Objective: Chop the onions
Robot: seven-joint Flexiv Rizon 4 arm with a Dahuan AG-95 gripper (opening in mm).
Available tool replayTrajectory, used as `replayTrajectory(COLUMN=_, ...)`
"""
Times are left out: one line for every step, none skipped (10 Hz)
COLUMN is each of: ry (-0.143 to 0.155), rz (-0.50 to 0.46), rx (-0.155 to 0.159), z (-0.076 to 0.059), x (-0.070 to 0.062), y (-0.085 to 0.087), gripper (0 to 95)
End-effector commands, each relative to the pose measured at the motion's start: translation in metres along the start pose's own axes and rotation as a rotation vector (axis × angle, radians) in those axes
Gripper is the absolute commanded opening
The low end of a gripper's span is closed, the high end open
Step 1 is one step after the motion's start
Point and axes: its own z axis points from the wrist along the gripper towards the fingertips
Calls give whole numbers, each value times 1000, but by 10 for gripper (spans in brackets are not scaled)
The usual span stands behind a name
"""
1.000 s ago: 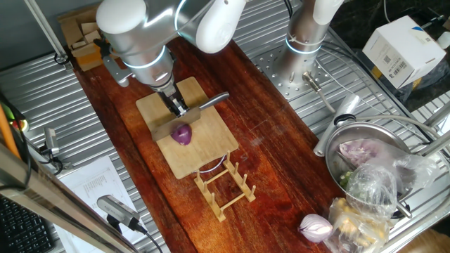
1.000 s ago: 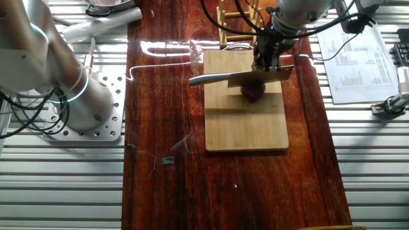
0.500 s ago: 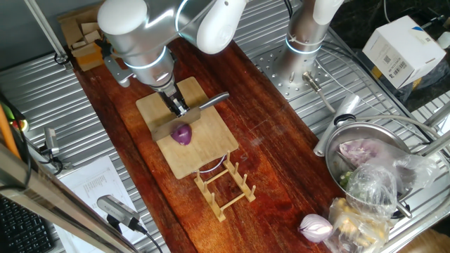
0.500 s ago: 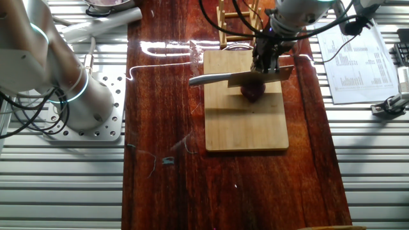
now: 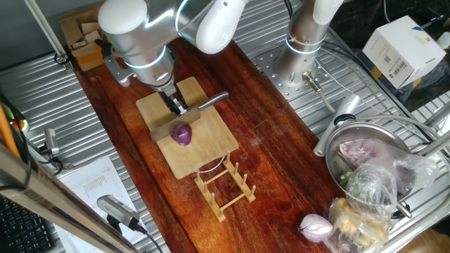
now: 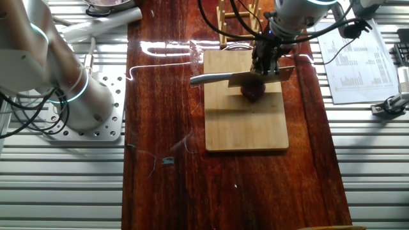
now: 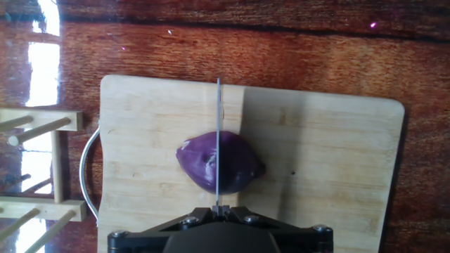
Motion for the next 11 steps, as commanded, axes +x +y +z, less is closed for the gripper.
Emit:
replayTrajectory(ry=-1, rz=-4, rx=-4, z=0, x=0, y=0, gripper=0)
replayTrajectory(ry=-1, rz=-4, rx=-5, z=-1, x=1, y=1, gripper=0)
replayTrajectory(ry=0, rz=-4, rx=-5, z=-2, x=1, y=1, gripper=0)
replayTrajectory(ry=-1, rz=-4, rx=-5, z=-2, x=1, y=2, gripper=0)
replayTrajectory(ry=-1, rz=-4, rx=-6, z=-2, x=1, y=2, gripper=0)
replayTrajectory(ry=-1, rz=-3, rx=-7, z=-2, x=1, y=2, gripper=0)
replayTrajectory(ry=-1, rz=-2, rx=-6, z=-1, x=0, y=3, gripper=0)
replayTrajectory(ry=-1, rz=0, rx=-5, z=-1, x=0, y=4, gripper=0)
replayTrajectory(ry=-1, rz=2, rx=-4, z=0, x=-1, y=5, gripper=0)
replayTrajectory(ry=0, rz=2, rx=-2, z=0, x=-1, y=5, gripper=0)
replayTrajectory(ry=0, rz=1, rx=-1, z=1, x=-1, y=5, gripper=0)
